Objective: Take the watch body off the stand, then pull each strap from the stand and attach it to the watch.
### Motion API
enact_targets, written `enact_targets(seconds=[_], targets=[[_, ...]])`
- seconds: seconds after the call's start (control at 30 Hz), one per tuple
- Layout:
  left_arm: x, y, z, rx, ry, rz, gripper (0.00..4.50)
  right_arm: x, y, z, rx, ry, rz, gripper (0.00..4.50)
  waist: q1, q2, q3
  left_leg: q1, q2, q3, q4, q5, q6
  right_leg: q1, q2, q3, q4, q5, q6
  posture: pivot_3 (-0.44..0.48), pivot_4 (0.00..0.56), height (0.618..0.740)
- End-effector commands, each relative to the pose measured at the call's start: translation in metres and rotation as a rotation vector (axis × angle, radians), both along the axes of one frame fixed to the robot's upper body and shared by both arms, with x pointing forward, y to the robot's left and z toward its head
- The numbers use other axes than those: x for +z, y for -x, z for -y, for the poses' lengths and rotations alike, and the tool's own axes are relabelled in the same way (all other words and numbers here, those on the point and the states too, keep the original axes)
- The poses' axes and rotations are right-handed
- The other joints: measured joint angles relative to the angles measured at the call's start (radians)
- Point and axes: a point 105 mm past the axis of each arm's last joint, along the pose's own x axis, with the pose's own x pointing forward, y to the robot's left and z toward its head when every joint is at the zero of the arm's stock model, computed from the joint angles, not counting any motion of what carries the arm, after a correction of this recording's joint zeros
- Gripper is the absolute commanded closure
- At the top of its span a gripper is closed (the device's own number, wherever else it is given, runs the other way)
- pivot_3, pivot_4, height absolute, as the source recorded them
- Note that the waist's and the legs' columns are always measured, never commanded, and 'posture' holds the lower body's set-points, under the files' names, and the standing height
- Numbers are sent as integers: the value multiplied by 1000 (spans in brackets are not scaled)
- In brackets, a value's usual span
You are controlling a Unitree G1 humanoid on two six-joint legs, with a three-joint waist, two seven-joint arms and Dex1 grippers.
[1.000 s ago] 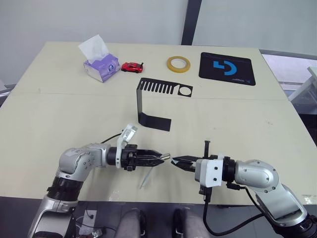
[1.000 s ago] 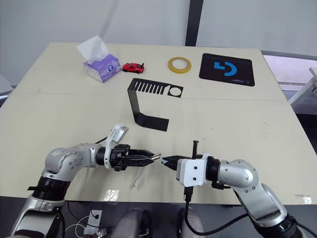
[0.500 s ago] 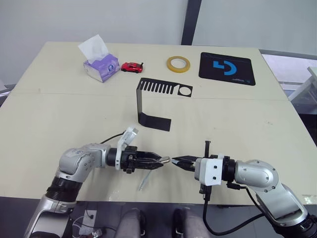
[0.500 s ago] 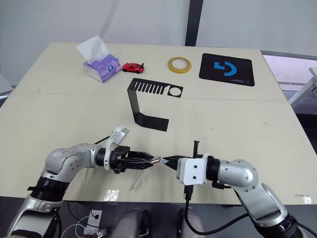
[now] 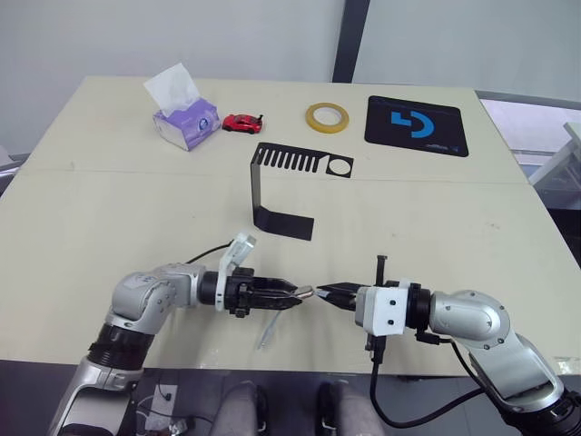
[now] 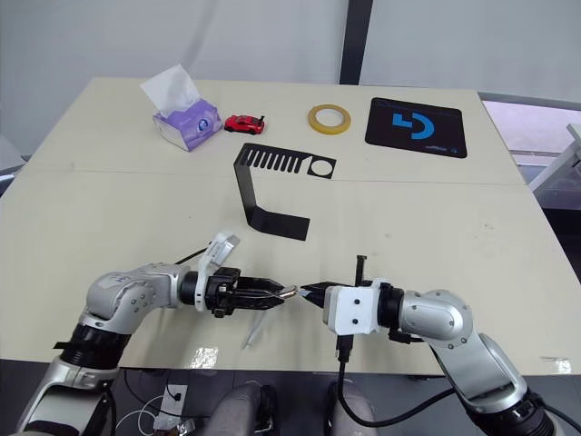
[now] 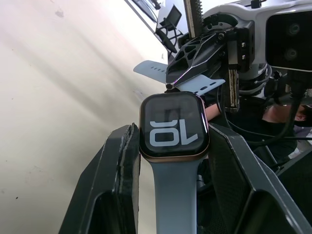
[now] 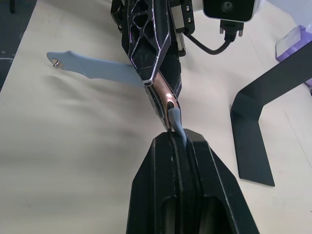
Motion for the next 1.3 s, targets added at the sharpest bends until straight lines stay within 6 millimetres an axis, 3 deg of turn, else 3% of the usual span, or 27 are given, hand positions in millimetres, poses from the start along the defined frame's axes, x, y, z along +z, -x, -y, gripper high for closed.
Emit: enact_targets(seconds=[0.03, 1.3], targets=[[15, 7, 12, -59, 38, 52, 2870, 6, 6, -8, 41, -10, 22, 4500, 0, 0, 0, 0, 0, 0, 0, 0, 0, 0, 0, 0, 0, 0, 0, 0, 150, 740], [18, 11, 18, -73, 42, 48, 2870, 2, 1, -13, 39, 9, 12, 4500, 0, 0, 0, 0, 0, 0, 0, 0, 0, 0, 0, 0, 0, 0, 0, 0, 150, 740]])
